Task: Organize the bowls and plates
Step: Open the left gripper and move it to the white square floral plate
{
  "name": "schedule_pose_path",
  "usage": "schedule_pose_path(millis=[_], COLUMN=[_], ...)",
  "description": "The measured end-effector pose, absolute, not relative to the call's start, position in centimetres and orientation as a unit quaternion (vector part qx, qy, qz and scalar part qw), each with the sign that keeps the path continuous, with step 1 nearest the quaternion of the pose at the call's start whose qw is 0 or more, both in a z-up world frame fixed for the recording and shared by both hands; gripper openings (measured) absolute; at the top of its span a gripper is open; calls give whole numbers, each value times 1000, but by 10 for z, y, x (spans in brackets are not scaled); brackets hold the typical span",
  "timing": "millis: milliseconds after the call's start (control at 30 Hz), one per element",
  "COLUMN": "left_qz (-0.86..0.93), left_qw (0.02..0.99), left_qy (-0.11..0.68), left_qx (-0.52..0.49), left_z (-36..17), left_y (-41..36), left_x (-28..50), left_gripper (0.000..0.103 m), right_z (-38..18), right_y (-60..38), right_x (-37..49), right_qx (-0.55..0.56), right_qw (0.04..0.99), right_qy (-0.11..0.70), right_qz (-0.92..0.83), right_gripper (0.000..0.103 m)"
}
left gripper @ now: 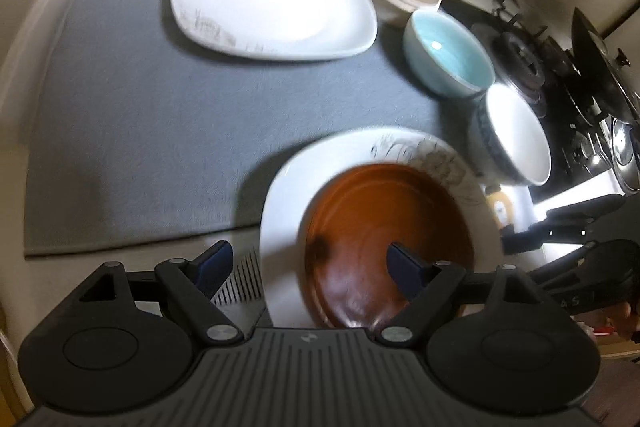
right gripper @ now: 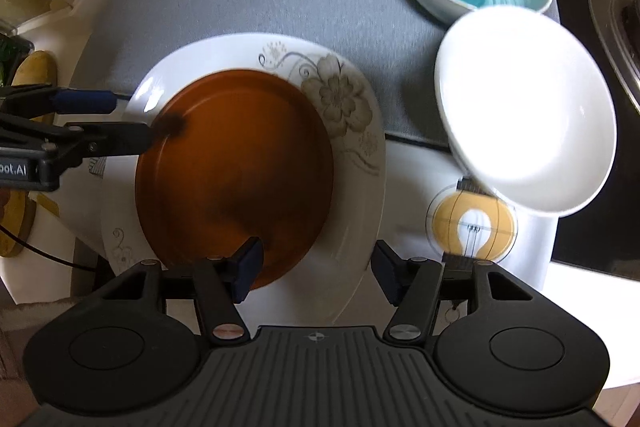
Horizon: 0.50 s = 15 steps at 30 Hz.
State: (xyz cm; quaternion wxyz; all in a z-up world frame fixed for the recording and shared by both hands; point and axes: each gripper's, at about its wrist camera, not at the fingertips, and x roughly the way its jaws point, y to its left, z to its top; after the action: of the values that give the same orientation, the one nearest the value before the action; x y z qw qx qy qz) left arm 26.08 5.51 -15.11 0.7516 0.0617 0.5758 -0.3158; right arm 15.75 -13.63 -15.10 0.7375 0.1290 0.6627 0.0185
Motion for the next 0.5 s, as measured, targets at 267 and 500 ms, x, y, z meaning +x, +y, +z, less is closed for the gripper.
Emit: schedule_pose_path(millis=[267, 500], left_qz=[-314, -304], left_qw=[725, 737], left_qy=[612, 602], left_qx=[36, 40], left_z=[-168, -162], left_y=[42, 41], left_x=[257, 271], left_gripper=[91, 91], right_z=[-154, -152], right_y=[-127, -124], right_x=[161, 177], right_qx=[128, 153], right_qw=[731, 725], right_qy=[671, 672], right_qz=[19, 15], right_gripper=[69, 69])
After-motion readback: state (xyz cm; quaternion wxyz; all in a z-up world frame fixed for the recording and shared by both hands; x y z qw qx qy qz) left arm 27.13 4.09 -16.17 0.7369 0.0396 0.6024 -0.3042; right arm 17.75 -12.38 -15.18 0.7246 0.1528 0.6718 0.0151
